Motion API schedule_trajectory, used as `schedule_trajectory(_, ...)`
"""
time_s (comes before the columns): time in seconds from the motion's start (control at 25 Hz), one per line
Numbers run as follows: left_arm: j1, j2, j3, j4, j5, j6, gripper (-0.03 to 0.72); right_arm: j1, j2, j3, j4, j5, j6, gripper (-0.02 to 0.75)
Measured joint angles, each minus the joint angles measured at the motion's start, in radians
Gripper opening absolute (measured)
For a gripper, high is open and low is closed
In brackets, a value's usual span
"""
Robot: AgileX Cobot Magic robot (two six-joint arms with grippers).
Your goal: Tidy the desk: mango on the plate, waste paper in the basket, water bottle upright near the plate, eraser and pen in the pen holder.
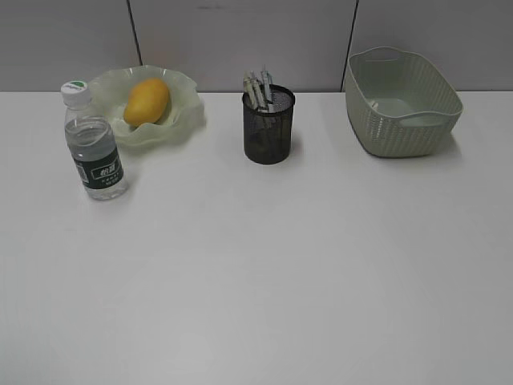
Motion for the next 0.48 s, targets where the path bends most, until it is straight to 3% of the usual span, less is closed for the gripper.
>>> schedule_trajectory(0.12,0.095,-0.022,0.0,0.0,0.0,0.0,0.414,-0.05,-0.068,0.0,0.0,0.001,0.0,0.581)
schedule_trajectory(0.48,0.495,-0.155,0.0,-0.003,0.0,0.001,0.394,-0.353,-0.305,0.0,0.0,0.001,0.0,0.581)
